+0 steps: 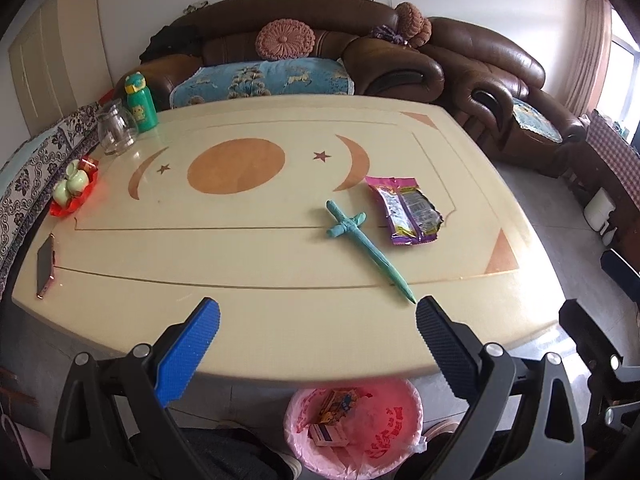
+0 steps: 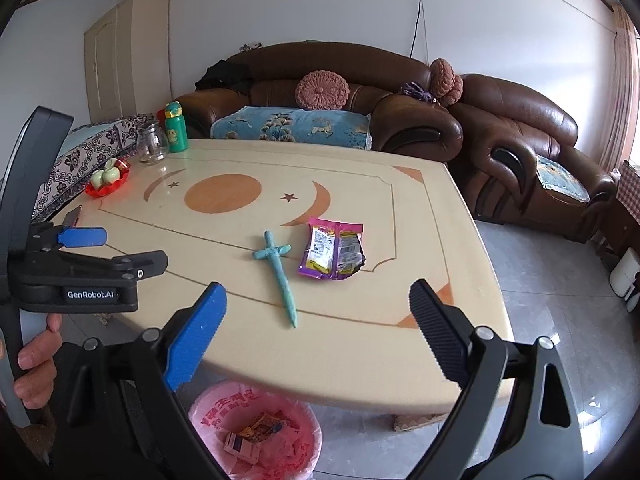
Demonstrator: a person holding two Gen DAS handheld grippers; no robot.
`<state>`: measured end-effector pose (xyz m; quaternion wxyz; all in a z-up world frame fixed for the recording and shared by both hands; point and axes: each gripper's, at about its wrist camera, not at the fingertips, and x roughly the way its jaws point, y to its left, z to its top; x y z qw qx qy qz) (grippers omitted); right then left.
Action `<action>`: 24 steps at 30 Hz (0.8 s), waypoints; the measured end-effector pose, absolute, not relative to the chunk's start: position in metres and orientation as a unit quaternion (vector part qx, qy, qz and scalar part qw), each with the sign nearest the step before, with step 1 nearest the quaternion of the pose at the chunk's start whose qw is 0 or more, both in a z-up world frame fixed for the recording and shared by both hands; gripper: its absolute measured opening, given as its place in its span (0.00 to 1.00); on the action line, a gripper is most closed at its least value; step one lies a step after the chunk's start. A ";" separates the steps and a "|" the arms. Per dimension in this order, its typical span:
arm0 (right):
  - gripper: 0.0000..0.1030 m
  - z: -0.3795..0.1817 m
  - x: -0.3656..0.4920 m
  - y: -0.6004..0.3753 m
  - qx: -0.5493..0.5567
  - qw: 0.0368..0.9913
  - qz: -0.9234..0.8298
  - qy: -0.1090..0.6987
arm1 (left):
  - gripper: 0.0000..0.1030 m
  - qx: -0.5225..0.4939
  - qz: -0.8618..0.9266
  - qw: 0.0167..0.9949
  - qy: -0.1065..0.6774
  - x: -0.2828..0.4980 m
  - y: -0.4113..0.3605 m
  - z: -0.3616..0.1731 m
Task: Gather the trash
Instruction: 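Move both tools back over the table toward the purple snack bag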
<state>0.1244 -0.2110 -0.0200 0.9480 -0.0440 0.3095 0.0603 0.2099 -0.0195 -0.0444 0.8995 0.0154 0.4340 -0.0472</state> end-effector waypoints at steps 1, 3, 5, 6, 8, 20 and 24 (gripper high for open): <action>0.88 -0.021 0.130 -0.212 -0.044 0.948 0.059 0.311 | 0.93 0.013 -0.045 0.897 0.439 0.217 -0.020 -0.049; 0.88 -0.026 0.142 -0.214 -0.044 0.946 0.060 0.316 | 0.93 0.012 -0.044 0.894 0.446 0.228 -0.022 -0.057; 0.88 -0.031 0.154 -0.216 -0.042 0.945 0.059 0.320 | 0.93 0.015 -0.040 0.890 0.454 0.240 -0.024 -0.067; 0.88 -0.034 0.161 -0.218 -0.039 0.943 0.060 0.325 | 0.93 0.017 -0.039 0.888 0.457 0.247 -0.026 -0.073; 0.88 -0.041 0.172 -0.221 -0.035 0.941 0.060 0.330 | 0.93 0.021 -0.038 0.886 0.462 0.256 -0.028 -0.081; 0.88 -0.085 0.254 -0.237 -0.027 0.927 0.059 0.370 | 0.93 0.036 -0.028 0.865 0.500 0.326 -0.056 -0.139; 0.88 -0.099 0.278 -0.243 -0.030 0.922 0.058 0.381 | 0.93 0.037 -0.029 0.862 0.505 0.343 -0.066 -0.154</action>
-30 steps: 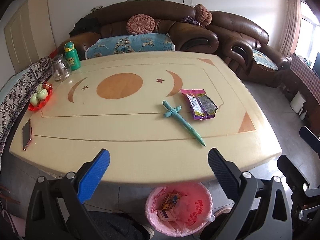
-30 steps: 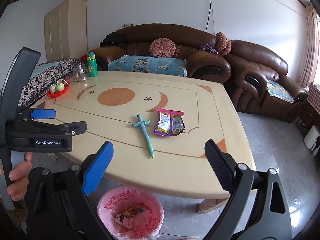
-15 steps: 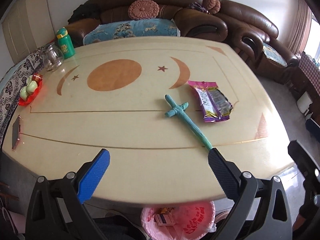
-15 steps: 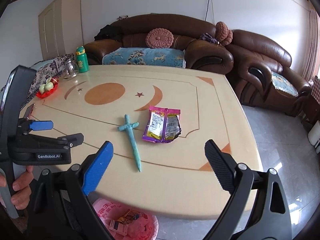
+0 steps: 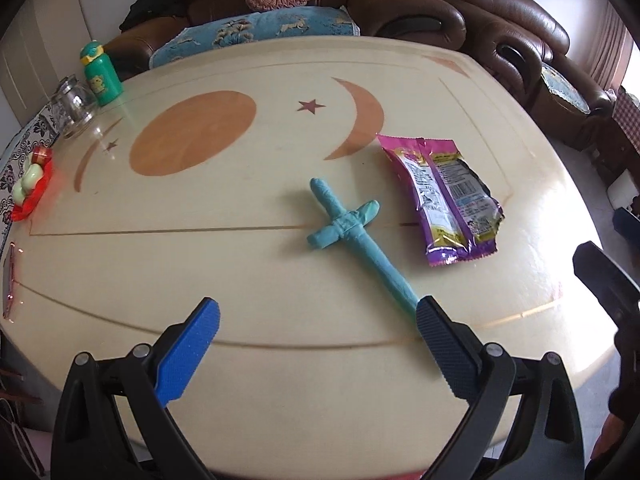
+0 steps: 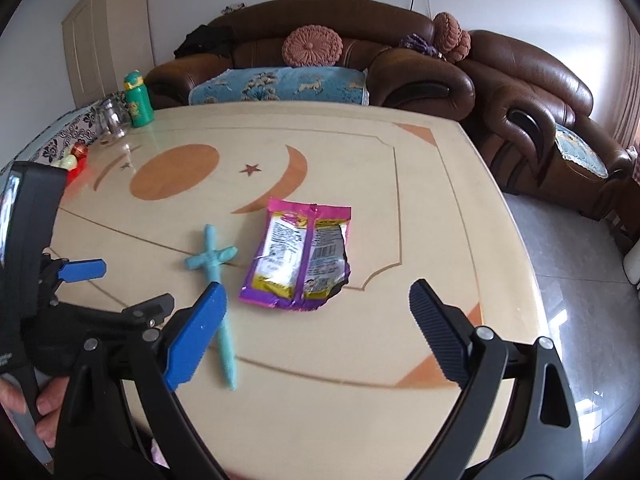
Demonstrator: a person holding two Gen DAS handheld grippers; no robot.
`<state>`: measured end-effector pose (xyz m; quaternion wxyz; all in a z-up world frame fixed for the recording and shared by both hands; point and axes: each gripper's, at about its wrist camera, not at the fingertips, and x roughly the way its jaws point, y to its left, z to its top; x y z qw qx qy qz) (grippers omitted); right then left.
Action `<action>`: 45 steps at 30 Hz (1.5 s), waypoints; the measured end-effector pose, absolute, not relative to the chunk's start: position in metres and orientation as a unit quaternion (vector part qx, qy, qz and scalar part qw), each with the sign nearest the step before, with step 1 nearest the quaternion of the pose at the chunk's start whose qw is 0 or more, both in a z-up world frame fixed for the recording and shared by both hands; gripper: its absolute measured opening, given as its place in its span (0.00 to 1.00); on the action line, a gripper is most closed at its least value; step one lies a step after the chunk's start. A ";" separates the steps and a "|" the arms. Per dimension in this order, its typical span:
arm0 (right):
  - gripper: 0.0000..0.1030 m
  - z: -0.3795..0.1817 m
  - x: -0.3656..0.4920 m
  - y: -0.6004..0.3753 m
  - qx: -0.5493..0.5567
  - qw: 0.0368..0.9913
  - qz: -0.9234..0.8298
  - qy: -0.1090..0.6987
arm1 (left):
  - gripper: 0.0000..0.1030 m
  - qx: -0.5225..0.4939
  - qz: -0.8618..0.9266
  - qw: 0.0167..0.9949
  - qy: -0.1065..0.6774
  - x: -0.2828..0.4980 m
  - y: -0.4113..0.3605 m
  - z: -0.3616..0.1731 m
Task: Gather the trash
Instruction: 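Move both tools back over the table toward the purple snack bag, then grasp the teal toy sword with the left tool while the right tool grasps the purple snack bag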
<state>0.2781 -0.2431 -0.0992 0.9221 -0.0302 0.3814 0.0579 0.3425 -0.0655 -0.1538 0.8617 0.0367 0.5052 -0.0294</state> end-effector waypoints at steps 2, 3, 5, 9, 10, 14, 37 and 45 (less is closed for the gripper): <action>0.88 -0.107 0.290 -0.246 -0.028 0.919 0.061 0.389 | 0.93 0.036 -0.031 0.858 0.511 0.352 -0.070 -0.162; 0.88 -0.112 0.298 -0.247 -0.026 0.916 0.064 0.396 | 0.93 0.035 -0.030 0.857 0.513 0.355 -0.072 -0.165; 0.88 -0.120 0.312 -0.249 -0.021 0.910 0.071 0.408 | 0.93 0.034 -0.030 0.854 0.518 0.364 -0.077 -0.174; 0.88 -0.143 0.345 -0.253 -0.017 0.893 0.084 0.441 | 0.93 0.028 -0.030 0.849 0.527 0.376 -0.084 -0.186; 0.88 -0.149 0.352 -0.254 -0.017 0.889 0.086 0.449 | 0.93 0.028 -0.030 0.846 0.531 0.379 -0.087 -0.191; 0.88 -0.163 0.370 -0.255 -0.015 0.879 0.096 0.467 | 0.93 0.017 -0.036 0.839 0.543 0.387 -0.092 -0.202; 0.29 -0.188 0.384 -0.258 -0.007 0.859 0.130 0.496 | 0.93 0.020 -0.023 0.839 0.543 0.392 -0.116 -0.219; 0.17 -0.188 0.375 -0.260 0.021 0.847 0.164 0.505 | 0.93 0.018 -0.021 0.839 0.543 0.395 -0.111 -0.219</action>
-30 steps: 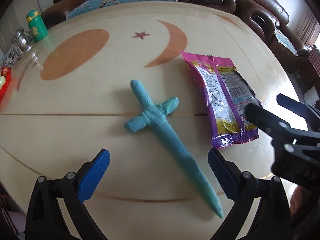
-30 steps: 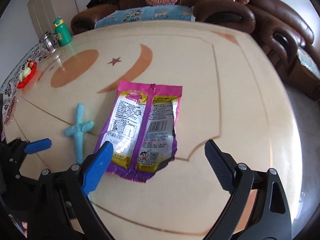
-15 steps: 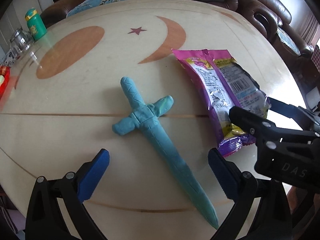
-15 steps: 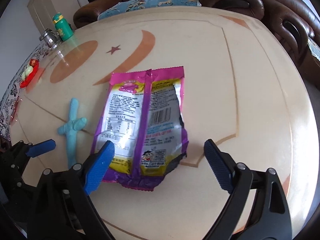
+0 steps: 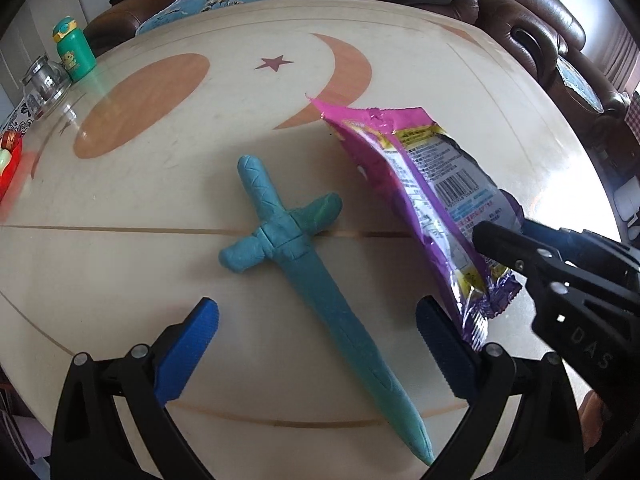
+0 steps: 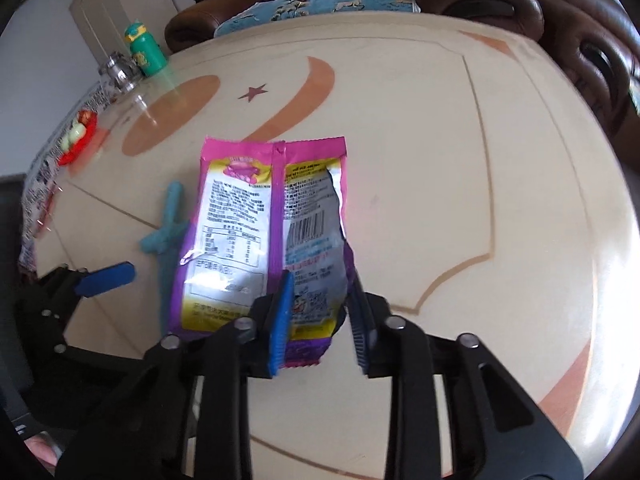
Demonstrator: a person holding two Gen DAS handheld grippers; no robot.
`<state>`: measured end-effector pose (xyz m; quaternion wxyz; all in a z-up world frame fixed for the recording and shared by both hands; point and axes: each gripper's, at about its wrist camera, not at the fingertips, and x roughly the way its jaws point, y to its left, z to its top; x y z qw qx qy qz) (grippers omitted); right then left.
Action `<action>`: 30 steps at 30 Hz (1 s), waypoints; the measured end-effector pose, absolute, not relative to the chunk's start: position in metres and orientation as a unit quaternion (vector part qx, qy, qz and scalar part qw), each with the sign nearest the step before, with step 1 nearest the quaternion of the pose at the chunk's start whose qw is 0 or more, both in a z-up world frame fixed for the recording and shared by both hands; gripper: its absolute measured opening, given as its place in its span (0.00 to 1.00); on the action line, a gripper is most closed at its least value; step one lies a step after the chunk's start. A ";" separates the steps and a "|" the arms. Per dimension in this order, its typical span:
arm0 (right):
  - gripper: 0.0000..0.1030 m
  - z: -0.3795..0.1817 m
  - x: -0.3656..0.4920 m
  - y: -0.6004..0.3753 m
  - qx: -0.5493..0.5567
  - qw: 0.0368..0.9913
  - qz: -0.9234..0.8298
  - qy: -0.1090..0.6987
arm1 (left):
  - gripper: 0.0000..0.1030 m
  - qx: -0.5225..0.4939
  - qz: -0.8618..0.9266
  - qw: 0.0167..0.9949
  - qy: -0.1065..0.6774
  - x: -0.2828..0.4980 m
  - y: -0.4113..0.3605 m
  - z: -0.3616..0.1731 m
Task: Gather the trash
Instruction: 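Grasp the teal toy sword with the left tool while the right tool grasps the purple snack bag, then lift the sword and snack bag and carry them over the pink wastebasket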
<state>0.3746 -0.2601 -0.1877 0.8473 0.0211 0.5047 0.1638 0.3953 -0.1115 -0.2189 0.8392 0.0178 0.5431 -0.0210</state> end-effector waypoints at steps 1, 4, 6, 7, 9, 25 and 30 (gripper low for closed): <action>0.12 -0.188 0.374 -0.261 0.020 0.848 0.161 0.505 | 0.93 0.017 -0.021 0.840 0.542 0.395 -0.112 -0.219; 0.06 -0.189 0.374 -0.265 0.031 0.846 0.164 0.506 | 0.93 0.017 -0.020 0.840 0.542 0.393 -0.113 -0.219; 0.05 -0.190 0.375 -0.267 0.042 0.845 0.168 0.506 | 0.93 0.017 -0.020 0.840 0.542 0.393 -0.112 -0.219; 0.04 -0.190 0.373 -0.269 0.045 0.844 0.169 0.506 | 0.93 0.018 -0.021 0.840 0.542 0.393 -0.112 -0.219; 0.04 -0.189 0.372 -0.270 0.037 0.850 0.160 0.501 | 0.90 0.018 -0.021 0.839 0.544 0.393 -0.112 -0.218; 0.03 -0.175 0.361 -0.283 0.019 0.870 0.132 0.474 | 0.18 -0.035 -0.013 0.829 0.558 0.400 -0.088 -0.203; 0.03 -0.174 0.360 -0.281 0.019 0.871 0.133 0.473 | 0.17 -0.032 -0.026 0.826 0.563 0.399 -0.085 -0.204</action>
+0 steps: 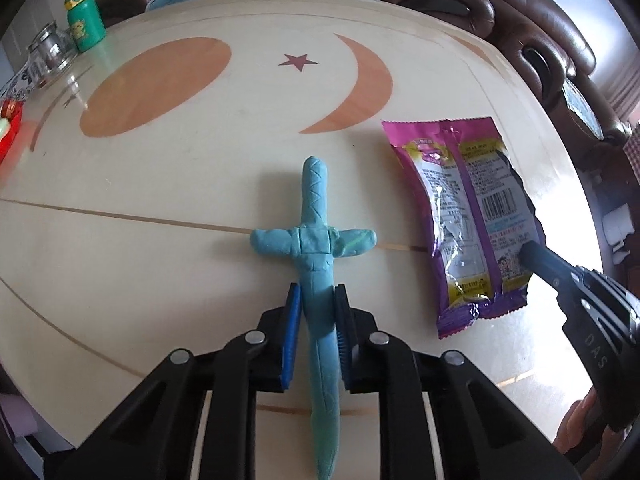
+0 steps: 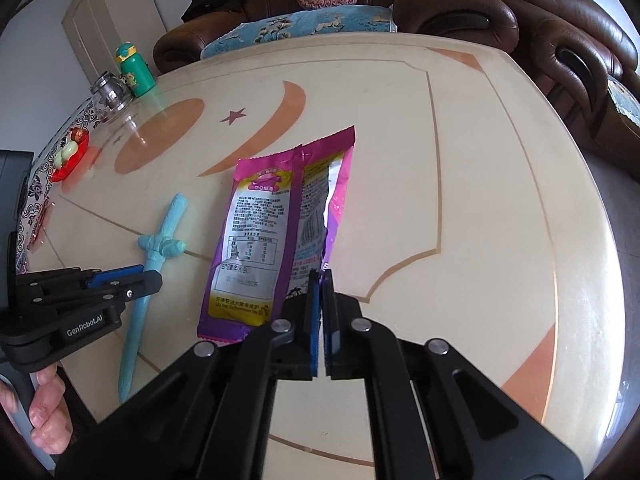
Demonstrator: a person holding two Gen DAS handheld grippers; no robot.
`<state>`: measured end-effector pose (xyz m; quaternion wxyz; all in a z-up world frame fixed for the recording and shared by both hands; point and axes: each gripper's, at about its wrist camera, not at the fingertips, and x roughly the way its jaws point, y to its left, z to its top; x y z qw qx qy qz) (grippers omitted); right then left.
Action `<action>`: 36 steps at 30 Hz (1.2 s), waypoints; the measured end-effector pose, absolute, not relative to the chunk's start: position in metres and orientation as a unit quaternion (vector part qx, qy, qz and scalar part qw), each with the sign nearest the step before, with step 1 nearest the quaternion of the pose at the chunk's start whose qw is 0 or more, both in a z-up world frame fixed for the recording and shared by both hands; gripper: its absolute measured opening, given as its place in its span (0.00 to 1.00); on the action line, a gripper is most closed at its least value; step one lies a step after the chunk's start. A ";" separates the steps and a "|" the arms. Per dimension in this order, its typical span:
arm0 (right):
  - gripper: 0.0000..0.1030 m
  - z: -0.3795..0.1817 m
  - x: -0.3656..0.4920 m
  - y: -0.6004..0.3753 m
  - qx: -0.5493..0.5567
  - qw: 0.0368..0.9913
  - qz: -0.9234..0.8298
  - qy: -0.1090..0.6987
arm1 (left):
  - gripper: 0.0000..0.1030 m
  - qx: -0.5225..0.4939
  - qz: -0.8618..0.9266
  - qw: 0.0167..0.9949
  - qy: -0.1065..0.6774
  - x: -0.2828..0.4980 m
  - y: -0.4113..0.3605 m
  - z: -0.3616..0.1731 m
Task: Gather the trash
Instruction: 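Lift the sword and snack bag and carry them over the pink wastebasket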
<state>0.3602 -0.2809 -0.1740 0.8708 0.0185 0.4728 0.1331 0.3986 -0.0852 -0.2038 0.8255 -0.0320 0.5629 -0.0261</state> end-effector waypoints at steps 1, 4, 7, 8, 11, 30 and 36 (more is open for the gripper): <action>0.03 -0.174 0.360 -0.281 0.019 0.871 0.134 0.472 | 0.16 -0.032 -0.027 0.825 0.563 0.398 -0.085 -0.204; 0.03 -0.173 0.358 -0.280 0.020 0.873 0.136 0.468 | 0.16 -0.030 -0.028 0.831 0.555 0.394 -0.082 -0.199; 0.03 -0.166 0.355 -0.279 0.014 0.878 0.135 0.460 | 0.16 -0.026 -0.028 0.838 0.544 0.390 -0.079 -0.190; 0.03 -0.163 0.353 -0.279 0.012 0.880 0.132 0.456 | 0.16 -0.023 -0.028 0.840 0.541 0.389 -0.078 -0.188; 0.03 -0.155 0.349 -0.279 0.014 0.884 0.133 0.448 | 0.16 -0.022 -0.030 0.843 0.536 0.388 -0.075 -0.181; 0.03 -0.076 0.274 -0.240 -0.011 0.917 0.137 0.375 | 0.16 -0.013 -0.043 0.870 0.491 0.336 -0.041 -0.118; 0.03 -0.046 0.231 -0.227 -0.026 0.925 0.135 0.355 | 0.16 -0.008 -0.051 0.882 0.469 0.295 -0.032 -0.091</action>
